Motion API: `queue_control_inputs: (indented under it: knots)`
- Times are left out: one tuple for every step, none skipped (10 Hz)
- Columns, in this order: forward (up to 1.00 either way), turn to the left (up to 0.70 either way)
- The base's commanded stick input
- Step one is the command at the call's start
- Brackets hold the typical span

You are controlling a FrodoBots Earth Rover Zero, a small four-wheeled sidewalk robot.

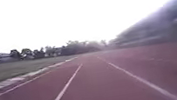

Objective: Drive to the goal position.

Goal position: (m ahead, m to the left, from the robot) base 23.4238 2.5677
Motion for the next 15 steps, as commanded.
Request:
queue_control_inputs:
  knots:
    - [0.70,0.02]
    - [0.70,0.02]
    - [0.70,0.02]
    - [0.70,0.02]
    - [0.70,0.02]
    - [0.70,0.02]
    - [0.70,0.02]
    - [0.70,0.02]
    - [0.70,0.02]
    - [0.70,-0.01]
    - [0.70,-0.02]
    - [0.70,-0.21]
    - [0.70,-0.32]
    - [0.70,-0.26]
    - [0.70,-0.13]
